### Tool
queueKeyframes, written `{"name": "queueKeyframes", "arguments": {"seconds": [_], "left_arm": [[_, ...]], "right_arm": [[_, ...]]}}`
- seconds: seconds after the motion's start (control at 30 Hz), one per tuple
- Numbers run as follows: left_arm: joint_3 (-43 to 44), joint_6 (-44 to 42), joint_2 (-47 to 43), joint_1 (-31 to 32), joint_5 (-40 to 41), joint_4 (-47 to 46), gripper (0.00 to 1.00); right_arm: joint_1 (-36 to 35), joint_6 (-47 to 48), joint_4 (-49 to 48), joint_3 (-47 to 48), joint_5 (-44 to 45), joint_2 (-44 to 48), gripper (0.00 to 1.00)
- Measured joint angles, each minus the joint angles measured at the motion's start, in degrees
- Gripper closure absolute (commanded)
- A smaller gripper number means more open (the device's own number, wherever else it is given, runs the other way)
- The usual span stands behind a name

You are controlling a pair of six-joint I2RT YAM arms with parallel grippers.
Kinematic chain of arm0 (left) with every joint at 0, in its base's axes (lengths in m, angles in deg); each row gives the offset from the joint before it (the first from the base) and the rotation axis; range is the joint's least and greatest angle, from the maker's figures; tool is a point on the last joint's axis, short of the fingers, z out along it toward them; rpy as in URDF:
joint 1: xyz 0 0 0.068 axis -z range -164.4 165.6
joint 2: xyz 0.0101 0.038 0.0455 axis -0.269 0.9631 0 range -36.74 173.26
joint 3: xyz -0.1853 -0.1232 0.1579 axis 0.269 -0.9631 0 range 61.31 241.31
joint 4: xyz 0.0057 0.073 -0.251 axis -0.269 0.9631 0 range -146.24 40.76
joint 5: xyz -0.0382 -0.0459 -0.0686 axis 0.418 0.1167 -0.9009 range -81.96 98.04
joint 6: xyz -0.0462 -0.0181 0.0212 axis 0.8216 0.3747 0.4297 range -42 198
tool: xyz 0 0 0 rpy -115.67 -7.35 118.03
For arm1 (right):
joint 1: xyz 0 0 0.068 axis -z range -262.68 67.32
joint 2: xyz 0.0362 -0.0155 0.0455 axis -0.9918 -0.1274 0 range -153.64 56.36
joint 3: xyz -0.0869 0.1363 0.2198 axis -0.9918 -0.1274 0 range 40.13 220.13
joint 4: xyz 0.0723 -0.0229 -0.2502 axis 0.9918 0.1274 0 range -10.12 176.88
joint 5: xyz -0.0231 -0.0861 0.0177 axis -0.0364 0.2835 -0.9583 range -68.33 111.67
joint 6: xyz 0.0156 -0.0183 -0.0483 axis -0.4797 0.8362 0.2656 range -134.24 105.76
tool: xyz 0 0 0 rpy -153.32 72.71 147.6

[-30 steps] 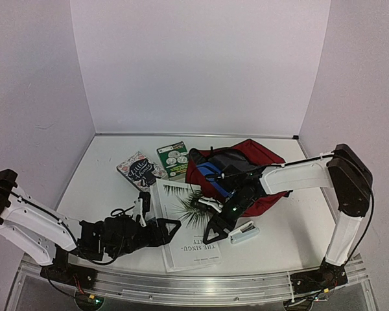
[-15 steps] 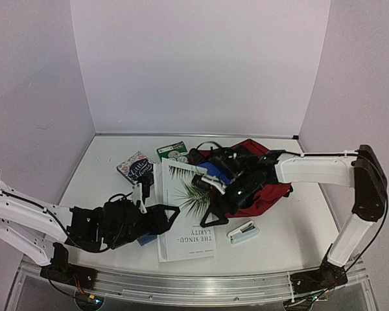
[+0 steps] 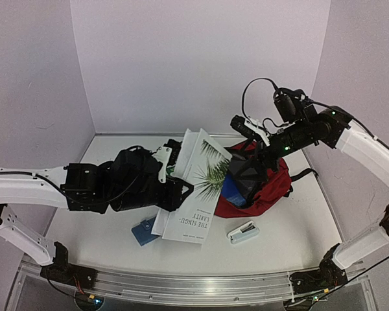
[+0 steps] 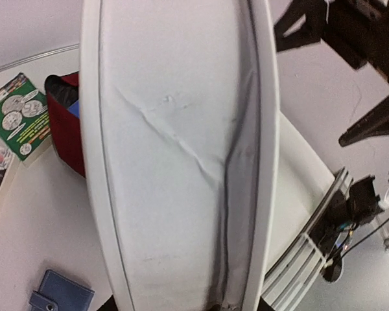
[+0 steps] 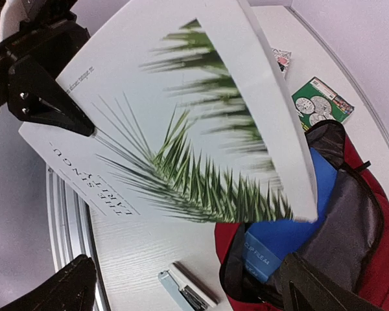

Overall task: Pack the student bag
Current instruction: Pick up the book from the center of the board.

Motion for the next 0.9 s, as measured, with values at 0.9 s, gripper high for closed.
{"name": "queueKeyframes", "arguments": {"seconds": [0.9], "left_arm": [[13.35,-34.76,7.14,0.14,-27.42,16.08,0.75]], "right_arm": [[1.17,15.27,12.54,-4.2,-10.79,4.74,0.02]]}}
